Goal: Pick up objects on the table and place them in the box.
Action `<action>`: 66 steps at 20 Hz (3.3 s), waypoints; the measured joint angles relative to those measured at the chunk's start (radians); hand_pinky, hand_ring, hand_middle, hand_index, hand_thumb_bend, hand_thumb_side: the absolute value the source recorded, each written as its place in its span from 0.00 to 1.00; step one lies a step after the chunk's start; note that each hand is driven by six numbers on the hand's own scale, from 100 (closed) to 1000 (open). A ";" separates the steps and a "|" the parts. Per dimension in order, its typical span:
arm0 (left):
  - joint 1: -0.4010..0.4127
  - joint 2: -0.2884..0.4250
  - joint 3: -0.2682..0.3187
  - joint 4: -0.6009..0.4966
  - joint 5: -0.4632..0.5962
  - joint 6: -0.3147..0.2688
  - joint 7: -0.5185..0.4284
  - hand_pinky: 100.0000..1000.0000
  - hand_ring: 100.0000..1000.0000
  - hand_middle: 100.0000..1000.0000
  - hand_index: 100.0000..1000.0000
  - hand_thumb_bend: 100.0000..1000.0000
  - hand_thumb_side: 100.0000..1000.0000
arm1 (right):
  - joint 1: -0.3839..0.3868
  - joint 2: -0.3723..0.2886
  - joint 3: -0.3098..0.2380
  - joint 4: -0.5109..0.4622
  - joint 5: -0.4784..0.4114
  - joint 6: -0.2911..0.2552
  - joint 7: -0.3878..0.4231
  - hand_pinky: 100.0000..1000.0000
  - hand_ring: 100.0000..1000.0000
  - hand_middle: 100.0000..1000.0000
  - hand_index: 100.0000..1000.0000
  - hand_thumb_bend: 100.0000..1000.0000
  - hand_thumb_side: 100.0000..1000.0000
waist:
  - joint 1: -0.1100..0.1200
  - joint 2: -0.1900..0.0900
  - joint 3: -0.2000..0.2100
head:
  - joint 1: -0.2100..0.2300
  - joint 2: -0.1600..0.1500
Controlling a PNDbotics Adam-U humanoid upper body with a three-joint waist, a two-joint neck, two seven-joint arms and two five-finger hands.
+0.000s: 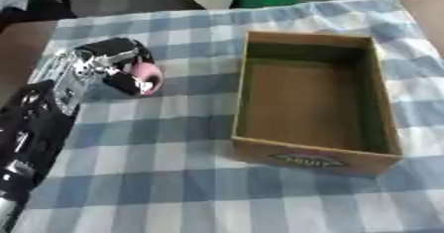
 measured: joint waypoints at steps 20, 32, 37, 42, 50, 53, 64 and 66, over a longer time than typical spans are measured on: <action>0.003 0.001 -0.007 -0.096 0.026 0.080 0.154 0.11 0.32 0.32 0.38 0.00 0.41 | 0.007 0.000 0.000 0.000 -0.002 -0.001 -0.002 0.88 0.98 0.76 1.00 0.00 1.00 | -0.006 -0.004 0.004 | -0.001 0.000; -0.068 -0.066 -0.001 -0.173 -0.040 0.115 0.283 0.13 0.32 0.29 0.37 0.00 0.36 | -0.047 -0.011 0.007 0.000 -0.050 -0.026 -0.014 0.87 0.96 0.77 1.00 0.00 1.00 | -0.015 -0.010 -0.034 | 0.051 -0.003; -0.085 -0.132 0.006 -0.206 -0.096 0.142 0.338 0.13 0.32 0.30 0.37 0.00 0.36 | -0.095 -0.018 0.021 0.000 -0.106 -0.042 -0.001 0.86 0.95 0.77 1.00 0.00 1.00 | -0.018 -0.009 -0.065 | 0.101 -0.013; -0.108 -0.175 0.005 -0.214 -0.130 0.137 0.372 0.13 0.33 0.30 0.38 0.00 0.36 | -0.128 -0.019 0.033 0.000 -0.149 -0.051 0.014 0.85 0.95 0.78 1.00 0.00 1.00 | -0.016 -0.004 -0.086 | 0.125 -0.018; -0.114 -0.224 -0.019 -0.213 -0.108 0.057 0.414 0.17 0.33 0.32 0.39 0.00 0.29 | -0.178 -0.027 0.053 0.000 -0.208 -0.058 0.039 0.85 0.95 0.77 1.00 0.00 1.00 | -0.011 0.002 -0.124 | 0.159 -0.022; -0.114 -0.239 -0.031 -0.208 -0.081 0.011 0.420 0.20 0.34 0.33 0.40 0.00 0.26 | -0.187 -0.027 0.063 0.000 -0.213 -0.047 0.053 0.85 0.95 0.77 1.00 0.00 1.00 | -0.009 0.003 -0.126 | 0.164 -0.023; -0.088 -0.287 -0.064 -0.135 0.005 -0.131 0.375 0.24 0.35 0.35 0.42 0.00 0.24 | -0.195 -0.026 0.076 0.000 -0.212 -0.004 0.083 0.87 0.96 0.76 1.00 0.00 1.00 | -0.005 0.008 -0.131 | 0.168 -0.027; -0.079 -0.297 -0.068 -0.110 0.003 -0.150 0.359 0.24 0.35 0.35 0.42 0.00 0.24 | -0.195 -0.025 0.080 0.000 -0.211 0.004 0.086 0.87 0.96 0.76 1.00 0.00 1.00 | -0.004 0.009 -0.131 | 0.168 -0.027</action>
